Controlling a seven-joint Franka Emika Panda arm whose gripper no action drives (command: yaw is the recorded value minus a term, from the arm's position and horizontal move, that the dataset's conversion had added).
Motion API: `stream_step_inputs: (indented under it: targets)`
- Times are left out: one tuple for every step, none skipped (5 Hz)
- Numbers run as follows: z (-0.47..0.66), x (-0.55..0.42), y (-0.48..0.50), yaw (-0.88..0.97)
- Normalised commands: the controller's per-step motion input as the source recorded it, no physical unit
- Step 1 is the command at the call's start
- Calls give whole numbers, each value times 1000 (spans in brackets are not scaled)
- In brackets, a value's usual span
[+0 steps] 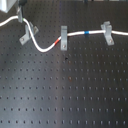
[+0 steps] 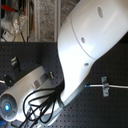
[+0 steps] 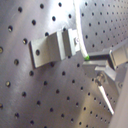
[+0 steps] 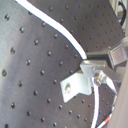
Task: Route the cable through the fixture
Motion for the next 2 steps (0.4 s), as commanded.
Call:
stream_step_inputs:
  targets:
    - [219,-292,92,-74]
    - [121,-58,18,0]
